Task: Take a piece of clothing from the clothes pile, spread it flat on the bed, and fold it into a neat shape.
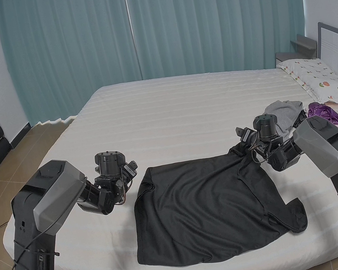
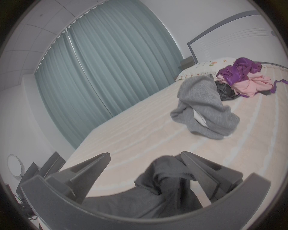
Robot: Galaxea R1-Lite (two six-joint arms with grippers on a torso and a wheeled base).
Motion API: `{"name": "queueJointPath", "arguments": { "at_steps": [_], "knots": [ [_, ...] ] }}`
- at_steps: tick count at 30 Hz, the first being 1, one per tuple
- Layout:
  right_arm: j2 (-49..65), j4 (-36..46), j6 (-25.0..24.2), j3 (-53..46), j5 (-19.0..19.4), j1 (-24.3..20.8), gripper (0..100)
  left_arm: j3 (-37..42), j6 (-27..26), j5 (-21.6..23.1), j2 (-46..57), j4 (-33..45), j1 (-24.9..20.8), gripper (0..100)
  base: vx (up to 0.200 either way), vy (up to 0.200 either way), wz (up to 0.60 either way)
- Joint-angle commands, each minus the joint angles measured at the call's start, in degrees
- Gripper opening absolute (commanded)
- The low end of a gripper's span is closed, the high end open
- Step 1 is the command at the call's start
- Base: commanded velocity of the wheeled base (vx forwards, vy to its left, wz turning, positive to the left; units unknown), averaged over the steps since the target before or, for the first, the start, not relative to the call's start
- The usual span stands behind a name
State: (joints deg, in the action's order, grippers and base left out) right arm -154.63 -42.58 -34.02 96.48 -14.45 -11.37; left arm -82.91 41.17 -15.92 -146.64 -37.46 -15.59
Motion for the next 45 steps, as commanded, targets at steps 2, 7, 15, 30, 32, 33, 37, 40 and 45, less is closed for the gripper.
{"name": "queueJointPath", "arguments": {
  "at_steps": [2, 7, 15, 30, 32, 33, 37, 40, 45],
  "knots": [
    [4.60, -0.13, 0.10, -7.97, 2.40, 1.00, 100, 12.60, 4.01, 0.63, 11.46, 0.02, 0.39, 100, 0.000, 0.000, 0.00],
    [11.98, 2.59, 0.27, -18.52, 7.06, 0.39, 100, 25.16, 8.23, 2.30, 17.44, -0.59, -0.40, 100, 0.000, 0.000, 0.00],
    [14.44, 3.38, 0.89, -23.88, 7.77, -1.46, 100, 37.73, 17.54, 5.64, 22.71, -4.29, -2.25, 100, 0.000, 0.000, 0.00],
    [9.52, 17.71, 1.86, -14.65, 5.74, -5.76, 100, 41.78, 28.27, 11.26, 18.94, -10.97, -2.87, 100, 0.000, 0.000, 0.00],
    [8.99, 18.76, 1.94, -13.51, 5.04, -5.85, 100, 42.21, 28.27, 11.26, 18.76, -12.11, -2.87, 100, 0.000, 0.000, 0.00],
    [7.94, 20.78, 1.86, -11.13, 3.81, -5.85, 100, 42.57, 28.18, 10.91, 18.41, -13.95, -2.87, 100, 0.000, 0.000, 0.00],
    [5.30, 23.25, 2.03, -7.09, 1.44, -5.50, 100, 43.45, 28.18, 10.82, 18.14, -15.36, -2.87, 100, 0.000, 0.000, 0.00],
    [3.19, 23.25, 1.94, -4.45, 0.21, -5.33, 100, 43.45, 28.18, 10.74, 18.14, -15.36, -2.87, 100, 0.000, 0.000, 0.00],
    [0.64, 23.25, 1.94, -1.91, -1.55, -5.24, 100, 43.45, 28.09, 10.74, 18.06, -15.36, -2.95, 100, 0.000, 0.000, 0.00]
  ]
}}
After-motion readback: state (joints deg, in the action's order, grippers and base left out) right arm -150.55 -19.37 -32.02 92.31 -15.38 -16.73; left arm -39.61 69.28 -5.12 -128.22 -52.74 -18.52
